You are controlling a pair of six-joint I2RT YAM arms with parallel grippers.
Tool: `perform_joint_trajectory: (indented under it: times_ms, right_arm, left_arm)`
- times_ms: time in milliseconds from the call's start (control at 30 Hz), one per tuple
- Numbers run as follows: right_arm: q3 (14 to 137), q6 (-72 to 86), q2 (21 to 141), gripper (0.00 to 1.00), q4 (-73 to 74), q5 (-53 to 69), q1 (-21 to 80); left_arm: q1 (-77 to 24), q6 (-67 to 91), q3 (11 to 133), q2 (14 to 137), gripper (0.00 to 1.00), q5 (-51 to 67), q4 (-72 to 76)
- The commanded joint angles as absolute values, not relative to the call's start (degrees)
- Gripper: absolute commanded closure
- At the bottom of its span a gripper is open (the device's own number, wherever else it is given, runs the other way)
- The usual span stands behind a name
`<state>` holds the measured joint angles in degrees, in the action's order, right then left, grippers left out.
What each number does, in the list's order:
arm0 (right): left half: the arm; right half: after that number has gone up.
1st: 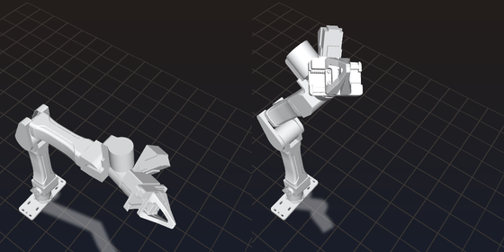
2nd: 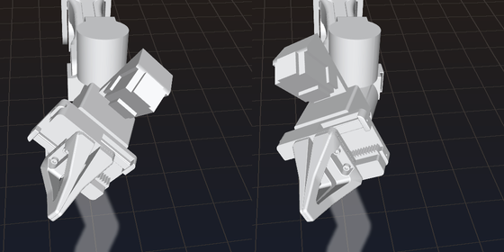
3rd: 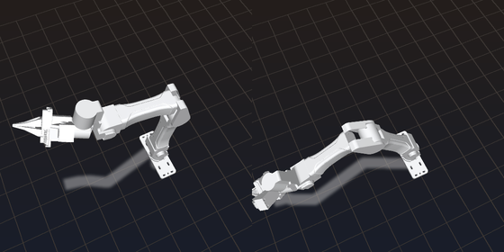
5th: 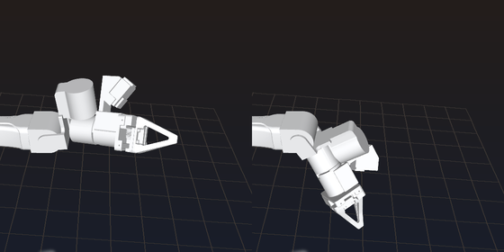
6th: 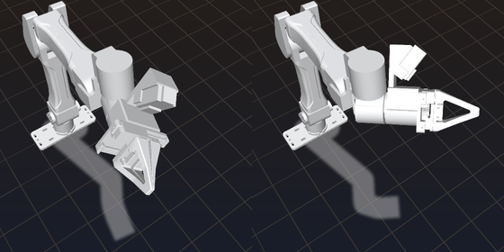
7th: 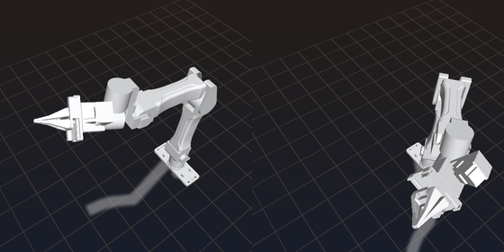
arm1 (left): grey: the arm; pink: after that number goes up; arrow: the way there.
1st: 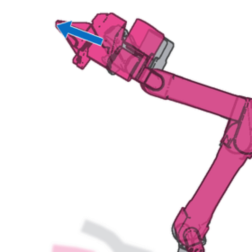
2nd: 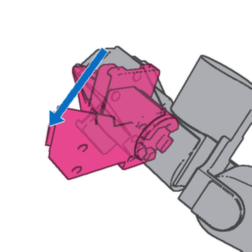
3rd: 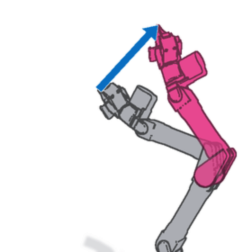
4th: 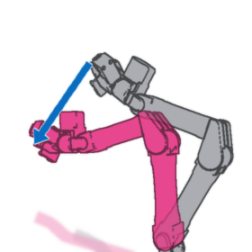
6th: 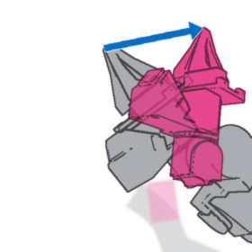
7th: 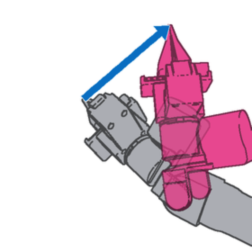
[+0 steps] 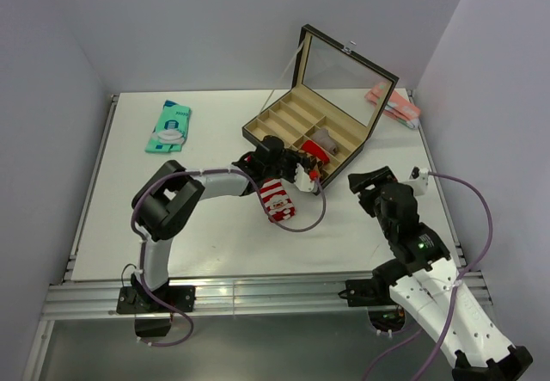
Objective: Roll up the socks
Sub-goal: Place the sock in the storage box.
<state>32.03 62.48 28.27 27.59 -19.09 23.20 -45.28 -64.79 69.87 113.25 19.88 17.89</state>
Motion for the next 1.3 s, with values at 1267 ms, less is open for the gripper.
perform_joint_trajectory:
  times_ms: [1267]
  right_arm:
    - [56.69,38.67,86.57,0.41,13.45,11.86,14.5]
  left_arm:
    - [-43.15,-87.98,75.94,121.29,1.0,28.74,2.64]
